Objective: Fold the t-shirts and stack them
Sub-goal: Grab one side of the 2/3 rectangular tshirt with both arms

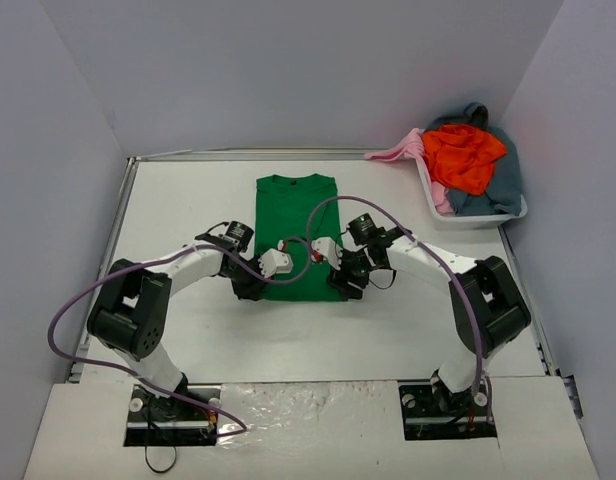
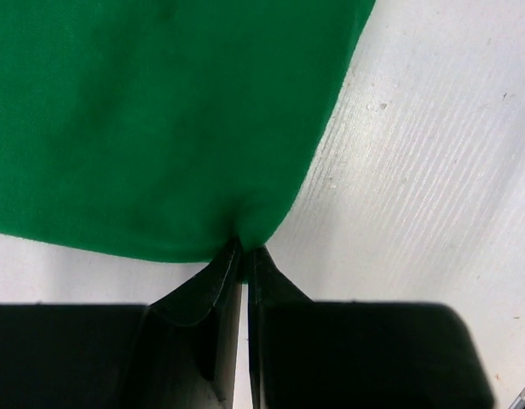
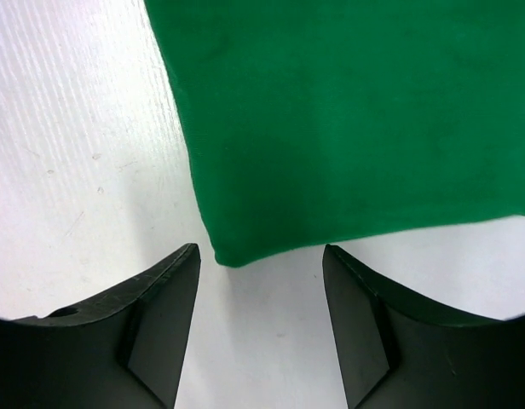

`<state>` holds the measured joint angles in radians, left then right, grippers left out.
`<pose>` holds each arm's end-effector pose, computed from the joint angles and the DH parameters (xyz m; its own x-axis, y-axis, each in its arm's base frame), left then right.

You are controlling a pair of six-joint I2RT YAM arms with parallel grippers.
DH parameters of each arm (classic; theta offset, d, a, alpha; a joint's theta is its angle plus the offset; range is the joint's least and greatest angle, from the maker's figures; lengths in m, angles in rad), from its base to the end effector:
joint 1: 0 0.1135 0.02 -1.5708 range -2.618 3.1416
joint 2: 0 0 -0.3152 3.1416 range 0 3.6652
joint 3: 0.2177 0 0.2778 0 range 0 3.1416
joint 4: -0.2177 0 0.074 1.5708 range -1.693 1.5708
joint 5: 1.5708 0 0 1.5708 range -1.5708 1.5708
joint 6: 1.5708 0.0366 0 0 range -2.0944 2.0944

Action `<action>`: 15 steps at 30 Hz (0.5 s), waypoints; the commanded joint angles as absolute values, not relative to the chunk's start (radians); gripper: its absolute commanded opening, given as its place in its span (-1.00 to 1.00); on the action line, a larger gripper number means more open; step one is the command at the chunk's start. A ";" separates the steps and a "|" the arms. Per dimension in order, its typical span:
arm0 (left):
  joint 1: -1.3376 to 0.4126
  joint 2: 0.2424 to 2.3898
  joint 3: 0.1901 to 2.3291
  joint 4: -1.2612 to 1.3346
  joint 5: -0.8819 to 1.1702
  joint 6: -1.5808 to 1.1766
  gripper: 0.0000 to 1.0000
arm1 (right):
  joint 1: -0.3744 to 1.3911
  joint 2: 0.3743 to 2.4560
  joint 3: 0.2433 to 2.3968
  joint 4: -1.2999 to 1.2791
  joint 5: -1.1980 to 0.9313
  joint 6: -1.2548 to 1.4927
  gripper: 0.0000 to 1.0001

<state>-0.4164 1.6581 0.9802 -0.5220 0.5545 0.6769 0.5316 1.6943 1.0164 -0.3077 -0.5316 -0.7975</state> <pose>0.2981 -0.1529 0.2062 -0.3397 0.7325 -0.5899 0.9380 0.3098 -0.1555 0.3061 0.2015 0.2149 -0.0165 -0.7253 -0.6882 -0.9880 0.1175 -0.1001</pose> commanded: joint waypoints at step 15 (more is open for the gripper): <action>-0.408 1.675 1.028 -0.534 0.583 0.664 -0.95 | 0.577 1.617 0.960 -0.325 -0.526 -0.811 0.05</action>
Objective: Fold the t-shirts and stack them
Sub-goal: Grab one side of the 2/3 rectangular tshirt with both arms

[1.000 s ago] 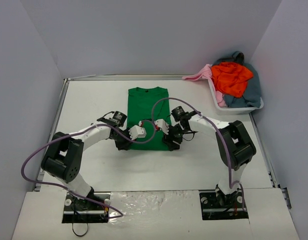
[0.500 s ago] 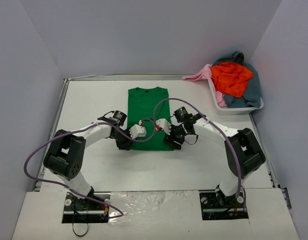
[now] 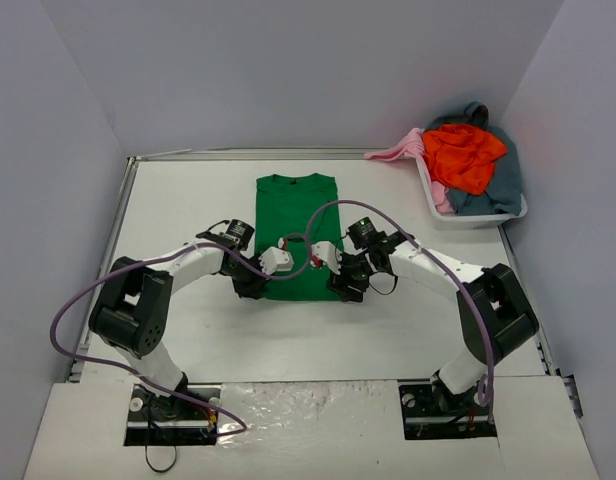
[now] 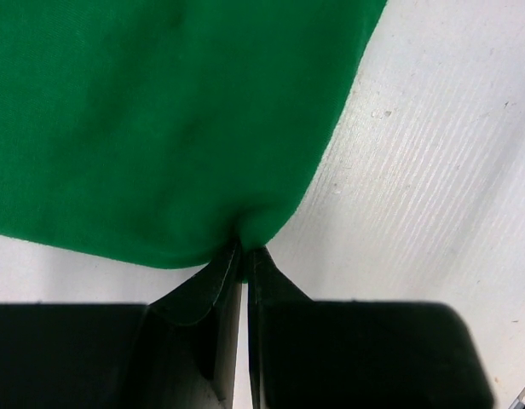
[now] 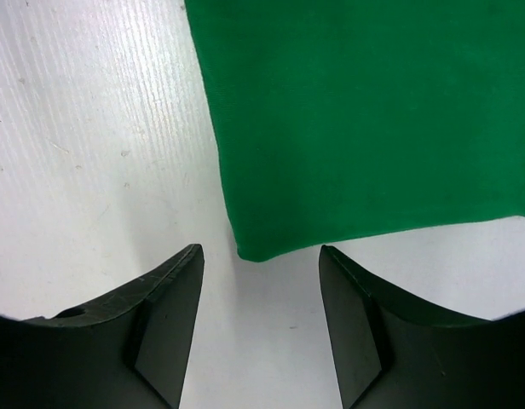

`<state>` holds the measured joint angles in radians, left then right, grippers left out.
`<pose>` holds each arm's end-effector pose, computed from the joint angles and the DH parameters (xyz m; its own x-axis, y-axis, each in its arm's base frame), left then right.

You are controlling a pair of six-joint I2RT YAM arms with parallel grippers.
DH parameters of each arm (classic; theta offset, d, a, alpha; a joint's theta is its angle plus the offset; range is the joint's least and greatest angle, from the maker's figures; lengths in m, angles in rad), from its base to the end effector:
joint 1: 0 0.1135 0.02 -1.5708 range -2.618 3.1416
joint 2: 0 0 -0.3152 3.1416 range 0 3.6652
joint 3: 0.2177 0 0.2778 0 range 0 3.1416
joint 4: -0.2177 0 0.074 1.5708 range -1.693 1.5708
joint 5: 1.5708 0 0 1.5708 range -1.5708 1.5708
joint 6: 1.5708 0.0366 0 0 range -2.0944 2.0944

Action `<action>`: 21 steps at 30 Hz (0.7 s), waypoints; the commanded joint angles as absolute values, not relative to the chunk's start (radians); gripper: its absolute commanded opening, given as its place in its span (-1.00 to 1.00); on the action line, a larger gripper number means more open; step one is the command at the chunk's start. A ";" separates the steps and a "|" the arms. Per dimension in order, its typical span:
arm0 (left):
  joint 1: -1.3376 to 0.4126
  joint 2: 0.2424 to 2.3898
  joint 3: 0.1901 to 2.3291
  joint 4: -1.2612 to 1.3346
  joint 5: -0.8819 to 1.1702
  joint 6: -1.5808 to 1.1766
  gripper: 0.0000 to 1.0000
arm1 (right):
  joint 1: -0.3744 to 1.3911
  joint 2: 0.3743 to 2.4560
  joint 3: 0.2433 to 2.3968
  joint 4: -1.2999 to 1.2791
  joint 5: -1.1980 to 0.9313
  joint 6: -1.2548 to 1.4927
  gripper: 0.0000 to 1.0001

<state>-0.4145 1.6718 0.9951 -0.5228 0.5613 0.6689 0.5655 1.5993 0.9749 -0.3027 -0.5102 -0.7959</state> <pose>0.3024 -0.1543 0.2062 -0.3481 0.7267 -0.5922 0.9351 0.3141 -0.1641 0.2840 0.2014 0.2339 0.0384 -0.7141 -0.6990 -0.9828 0.0994 -0.1555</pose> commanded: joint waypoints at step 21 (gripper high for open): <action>-0.394 1.695 1.014 -0.543 0.603 0.681 -0.95 | 0.588 1.767 0.969 -0.296 -0.491 -0.819 -0.36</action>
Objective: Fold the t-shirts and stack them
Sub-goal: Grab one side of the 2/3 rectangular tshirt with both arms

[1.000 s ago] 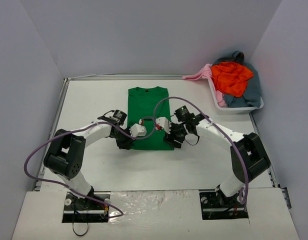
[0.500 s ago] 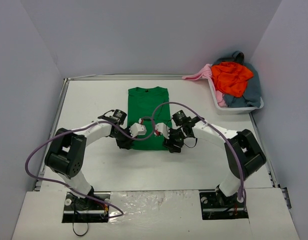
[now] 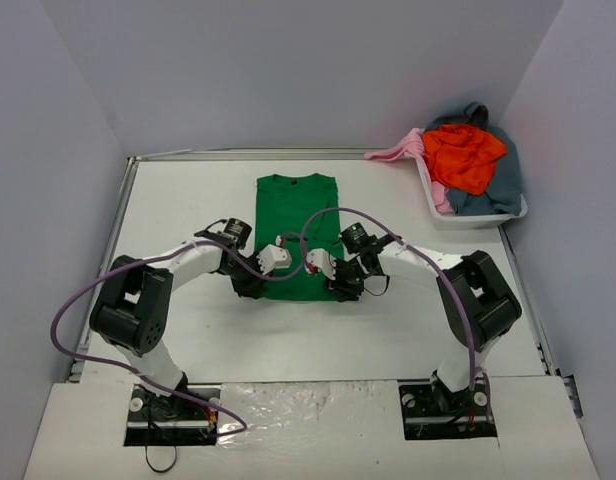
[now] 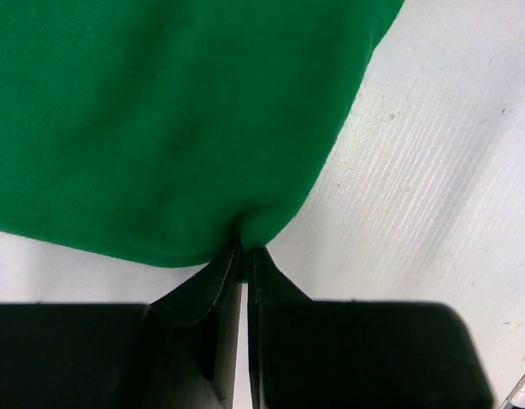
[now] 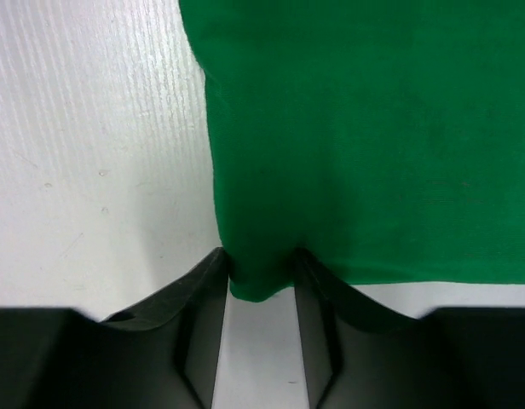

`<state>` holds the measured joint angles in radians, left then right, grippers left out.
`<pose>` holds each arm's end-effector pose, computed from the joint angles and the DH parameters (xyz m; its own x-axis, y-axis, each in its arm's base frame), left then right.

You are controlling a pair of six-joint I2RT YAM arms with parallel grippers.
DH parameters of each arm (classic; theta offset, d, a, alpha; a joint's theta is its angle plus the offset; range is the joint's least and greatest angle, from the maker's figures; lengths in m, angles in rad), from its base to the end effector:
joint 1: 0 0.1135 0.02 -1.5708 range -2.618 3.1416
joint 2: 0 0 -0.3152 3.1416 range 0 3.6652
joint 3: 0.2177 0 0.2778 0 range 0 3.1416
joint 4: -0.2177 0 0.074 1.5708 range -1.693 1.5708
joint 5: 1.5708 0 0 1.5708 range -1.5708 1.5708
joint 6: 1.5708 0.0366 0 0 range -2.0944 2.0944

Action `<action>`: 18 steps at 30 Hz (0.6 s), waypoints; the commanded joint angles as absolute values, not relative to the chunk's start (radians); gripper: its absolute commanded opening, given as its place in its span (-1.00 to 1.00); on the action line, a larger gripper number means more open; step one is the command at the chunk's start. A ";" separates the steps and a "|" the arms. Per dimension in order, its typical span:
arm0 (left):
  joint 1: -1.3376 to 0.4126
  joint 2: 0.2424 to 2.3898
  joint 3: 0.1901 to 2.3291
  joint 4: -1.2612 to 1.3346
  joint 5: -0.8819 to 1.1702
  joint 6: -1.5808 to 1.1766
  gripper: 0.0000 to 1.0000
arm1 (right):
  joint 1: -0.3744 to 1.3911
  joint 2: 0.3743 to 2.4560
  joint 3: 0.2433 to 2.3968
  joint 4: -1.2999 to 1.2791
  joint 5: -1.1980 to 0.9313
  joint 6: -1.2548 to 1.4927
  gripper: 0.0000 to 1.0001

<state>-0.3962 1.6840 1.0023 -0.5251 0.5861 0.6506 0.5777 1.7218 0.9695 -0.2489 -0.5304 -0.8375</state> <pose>0.3070 -0.1504 0.2047 -0.3812 0.7064 -0.5963 0.9225 0.3327 -0.1957 0.2943 0.2140 0.1947 0.0476 -0.7340 -0.6775 -0.9924 0.0423 -0.1155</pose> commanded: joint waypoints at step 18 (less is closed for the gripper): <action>-0.394 1.600 1.037 -0.678 0.626 0.729 -0.95 | 0.604 1.692 1.028 -0.432 -0.471 -0.775 -1.00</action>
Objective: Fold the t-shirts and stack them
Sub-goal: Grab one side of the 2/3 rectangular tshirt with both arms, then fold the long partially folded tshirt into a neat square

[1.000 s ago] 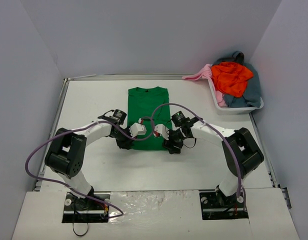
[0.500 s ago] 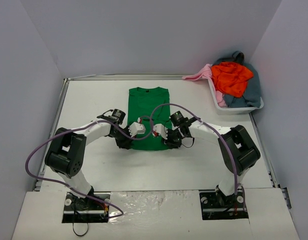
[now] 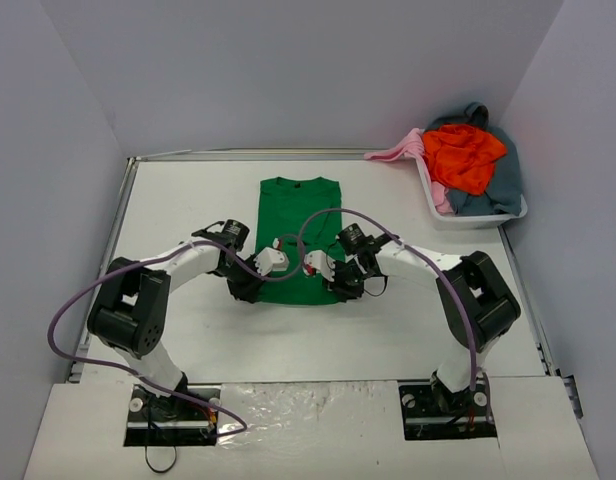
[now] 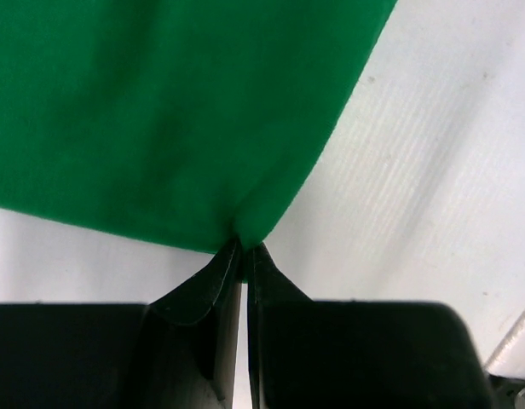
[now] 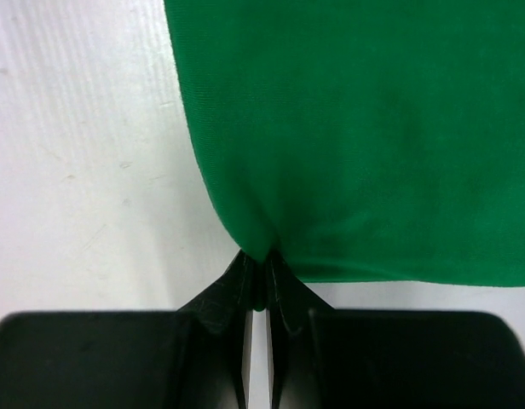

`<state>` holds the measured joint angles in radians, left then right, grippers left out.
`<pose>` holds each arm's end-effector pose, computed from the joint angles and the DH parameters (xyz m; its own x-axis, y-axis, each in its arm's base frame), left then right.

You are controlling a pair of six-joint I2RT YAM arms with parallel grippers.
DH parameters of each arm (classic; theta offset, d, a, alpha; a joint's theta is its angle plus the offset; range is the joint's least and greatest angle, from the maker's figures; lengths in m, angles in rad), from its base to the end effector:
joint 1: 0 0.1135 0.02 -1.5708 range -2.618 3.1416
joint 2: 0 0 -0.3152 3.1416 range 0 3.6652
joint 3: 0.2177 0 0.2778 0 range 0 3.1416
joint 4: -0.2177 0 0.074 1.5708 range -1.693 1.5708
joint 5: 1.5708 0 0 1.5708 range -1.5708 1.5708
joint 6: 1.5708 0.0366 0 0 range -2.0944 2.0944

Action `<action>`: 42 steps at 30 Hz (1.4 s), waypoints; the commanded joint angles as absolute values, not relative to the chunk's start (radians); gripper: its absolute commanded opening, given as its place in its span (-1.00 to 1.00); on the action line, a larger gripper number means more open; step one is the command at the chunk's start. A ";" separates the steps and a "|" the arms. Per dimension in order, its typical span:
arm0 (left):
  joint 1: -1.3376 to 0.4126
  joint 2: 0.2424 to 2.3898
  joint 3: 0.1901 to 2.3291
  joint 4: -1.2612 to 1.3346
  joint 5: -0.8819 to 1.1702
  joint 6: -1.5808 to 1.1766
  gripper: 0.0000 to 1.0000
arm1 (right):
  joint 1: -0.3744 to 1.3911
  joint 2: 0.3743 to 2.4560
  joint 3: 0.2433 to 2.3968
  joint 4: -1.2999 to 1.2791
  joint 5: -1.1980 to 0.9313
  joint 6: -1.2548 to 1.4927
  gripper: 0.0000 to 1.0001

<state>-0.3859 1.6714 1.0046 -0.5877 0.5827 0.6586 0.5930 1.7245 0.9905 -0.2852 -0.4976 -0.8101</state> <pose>0.3023 -0.1445 0.2071 -0.4069 0.7169 -0.5661 0.9128 0.3419 -0.2232 0.2933 0.2187 0.1974 0.0190 -0.7547 -0.6558 -0.9932 0.0613 -0.0993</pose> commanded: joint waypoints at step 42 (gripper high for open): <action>-0.509 1.400 1.324 -1.381 0.689 1.060 -0.95 | 0.623 1.664 1.440 -1.043 -0.664 -1.003 -1.00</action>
